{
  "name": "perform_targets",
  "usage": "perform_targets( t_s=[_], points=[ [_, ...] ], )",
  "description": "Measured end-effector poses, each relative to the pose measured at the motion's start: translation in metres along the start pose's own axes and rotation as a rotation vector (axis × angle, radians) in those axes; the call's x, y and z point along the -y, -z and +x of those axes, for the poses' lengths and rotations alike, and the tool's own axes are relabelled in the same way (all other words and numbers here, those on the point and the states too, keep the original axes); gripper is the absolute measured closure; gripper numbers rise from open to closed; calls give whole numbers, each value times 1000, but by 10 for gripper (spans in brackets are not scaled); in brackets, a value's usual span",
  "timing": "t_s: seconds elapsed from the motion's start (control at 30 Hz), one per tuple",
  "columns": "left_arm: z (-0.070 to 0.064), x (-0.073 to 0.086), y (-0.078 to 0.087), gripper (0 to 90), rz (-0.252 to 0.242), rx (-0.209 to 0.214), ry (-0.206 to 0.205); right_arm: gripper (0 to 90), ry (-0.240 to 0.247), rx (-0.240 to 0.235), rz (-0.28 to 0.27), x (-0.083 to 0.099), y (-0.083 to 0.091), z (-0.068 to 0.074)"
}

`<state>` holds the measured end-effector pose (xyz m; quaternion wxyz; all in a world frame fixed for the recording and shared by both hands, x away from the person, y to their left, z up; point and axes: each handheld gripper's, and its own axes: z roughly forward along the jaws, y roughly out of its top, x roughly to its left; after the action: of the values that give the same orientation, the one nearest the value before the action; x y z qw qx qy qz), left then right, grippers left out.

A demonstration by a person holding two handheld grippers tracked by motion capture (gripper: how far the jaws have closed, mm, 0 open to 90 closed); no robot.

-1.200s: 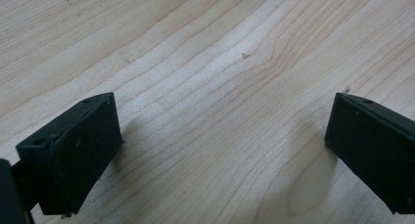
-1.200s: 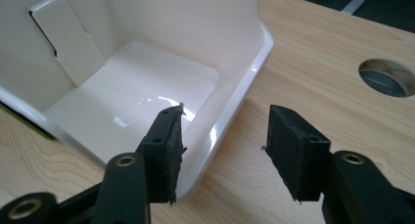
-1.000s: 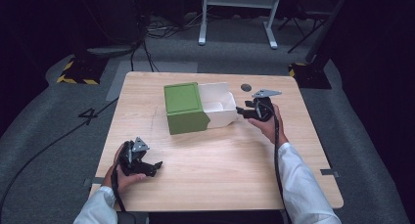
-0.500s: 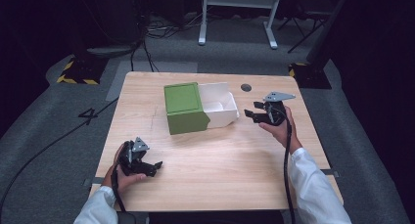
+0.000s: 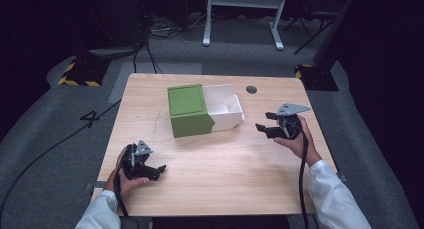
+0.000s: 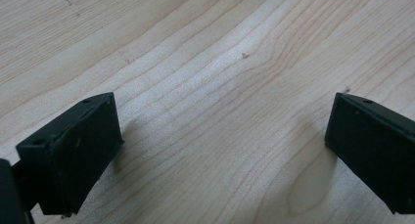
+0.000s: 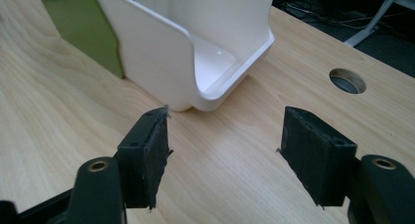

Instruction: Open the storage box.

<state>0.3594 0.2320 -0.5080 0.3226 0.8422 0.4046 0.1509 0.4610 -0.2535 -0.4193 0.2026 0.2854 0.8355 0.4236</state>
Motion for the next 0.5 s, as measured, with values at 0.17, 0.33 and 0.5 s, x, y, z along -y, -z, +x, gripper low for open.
perform_targets(
  t_s=[0.17,0.33,0.5],
  points=[
    [0,0,0,4,0,0,0,315,21,-3,19,12,14,6],
    [0,0,0,4,0,0,0,282,41,-2,57,28,20,13],
    [0,0,0,5,1,-3,1,272,57,2,97,47,23,20]
  ],
)
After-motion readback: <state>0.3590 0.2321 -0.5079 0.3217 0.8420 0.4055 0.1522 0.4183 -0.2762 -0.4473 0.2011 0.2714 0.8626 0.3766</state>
